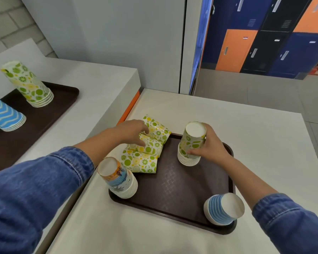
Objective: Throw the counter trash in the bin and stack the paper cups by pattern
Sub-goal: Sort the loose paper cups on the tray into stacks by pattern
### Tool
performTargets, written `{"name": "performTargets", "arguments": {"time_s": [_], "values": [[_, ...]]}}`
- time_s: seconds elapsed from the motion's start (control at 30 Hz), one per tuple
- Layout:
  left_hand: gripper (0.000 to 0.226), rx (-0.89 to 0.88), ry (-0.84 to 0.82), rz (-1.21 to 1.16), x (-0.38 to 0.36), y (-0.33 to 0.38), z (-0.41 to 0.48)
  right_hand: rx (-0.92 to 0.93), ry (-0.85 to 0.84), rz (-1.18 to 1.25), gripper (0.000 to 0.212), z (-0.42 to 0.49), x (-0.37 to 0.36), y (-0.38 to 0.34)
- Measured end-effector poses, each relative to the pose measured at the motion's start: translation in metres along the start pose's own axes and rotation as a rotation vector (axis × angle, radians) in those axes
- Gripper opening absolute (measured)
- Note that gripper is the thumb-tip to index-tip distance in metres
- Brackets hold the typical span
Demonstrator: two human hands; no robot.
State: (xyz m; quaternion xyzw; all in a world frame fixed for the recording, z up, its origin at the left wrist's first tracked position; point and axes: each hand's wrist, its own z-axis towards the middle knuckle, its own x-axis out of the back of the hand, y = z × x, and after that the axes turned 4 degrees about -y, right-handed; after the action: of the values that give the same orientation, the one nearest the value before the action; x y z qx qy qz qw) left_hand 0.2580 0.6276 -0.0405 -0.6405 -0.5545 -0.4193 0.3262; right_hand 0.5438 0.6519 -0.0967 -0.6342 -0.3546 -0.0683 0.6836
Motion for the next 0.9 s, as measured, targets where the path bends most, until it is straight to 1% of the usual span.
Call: {"name": "performTargets", "arguments": {"time_s": [0.13,0.17,0.23,0.27,0.3,0.33,0.37,0.4,0.47,0.5,0.53,0.57,0.6,0.67,0.73,0.8,0.87,0.9], "values": [[0.054,-0.092,-0.026,0.060,-0.004,-0.003,0.013,-0.017,0.026,0.015,0.097,-0.002,0.006,0.006],[0.056,-0.113,-0.041,0.090,-0.006,-0.002,0.017,-0.031,0.003,0.024,0.103,-0.003,0.010,0.007],[0.059,-0.138,-0.089,0.151,-0.009,-0.002,0.025,-0.086,-0.065,0.052,0.127,-0.009,0.017,0.005],[0.061,-0.148,-0.109,0.183,-0.011,-0.002,0.028,-0.112,-0.078,0.056,0.138,-0.013,0.020,0.000],[0.063,-0.157,-0.123,0.212,-0.012,-0.001,0.031,-0.123,-0.056,0.047,0.143,-0.018,0.024,-0.008],[0.065,-0.164,-0.133,0.236,-0.014,-0.001,0.034,-0.107,0.004,0.031,0.139,-0.023,0.028,-0.019],[0.067,-0.170,-0.143,0.255,-0.015,-0.001,0.036,-0.059,0.091,0.008,0.130,-0.028,0.032,-0.034],[0.067,-0.176,-0.152,0.271,-0.018,-0.002,0.037,0.028,0.187,-0.027,0.117,-0.033,0.034,-0.052],[0.067,-0.196,-0.163,0.304,-0.024,-0.003,0.041,0.264,0.337,-0.107,0.079,-0.033,0.030,-0.087],[0.068,-0.209,-0.161,0.325,-0.027,-0.004,0.042,0.351,0.367,-0.127,0.063,-0.028,0.023,-0.102],[0.069,-0.221,-0.153,0.344,-0.029,-0.005,0.044,0.388,0.356,-0.121,0.052,-0.018,0.013,-0.115],[0.070,-0.232,-0.144,0.358,-0.030,-0.006,0.046,0.370,0.310,-0.104,0.048,-0.006,0.001,-0.125],[0.071,-0.241,-0.135,0.368,-0.031,-0.007,0.047,0.303,0.244,-0.102,0.049,0.009,-0.012,-0.133],[0.073,-0.247,-0.113,0.380,-0.033,-0.007,0.049,0.089,0.087,-0.151,0.058,0.042,-0.037,-0.137],[0.072,-0.232,-0.091,0.360,-0.036,-0.007,0.049,-0.125,-0.031,-0.196,0.061,0.071,-0.058,-0.127],[0.070,-0.231,-0.054,0.323,-0.041,-0.008,0.048,-0.261,-0.085,-0.259,0.057,0.089,-0.074,-0.112],[0.066,-0.261,-0.011,0.309,-0.046,-0.011,0.046,-0.334,-0.119,-0.329,0.056,0.099,-0.085,-0.096],[0.065,-0.275,0.009,0.308,-0.049,-0.012,0.046,-0.351,-0.145,-0.365,0.059,0.104,-0.089,-0.090]]}}
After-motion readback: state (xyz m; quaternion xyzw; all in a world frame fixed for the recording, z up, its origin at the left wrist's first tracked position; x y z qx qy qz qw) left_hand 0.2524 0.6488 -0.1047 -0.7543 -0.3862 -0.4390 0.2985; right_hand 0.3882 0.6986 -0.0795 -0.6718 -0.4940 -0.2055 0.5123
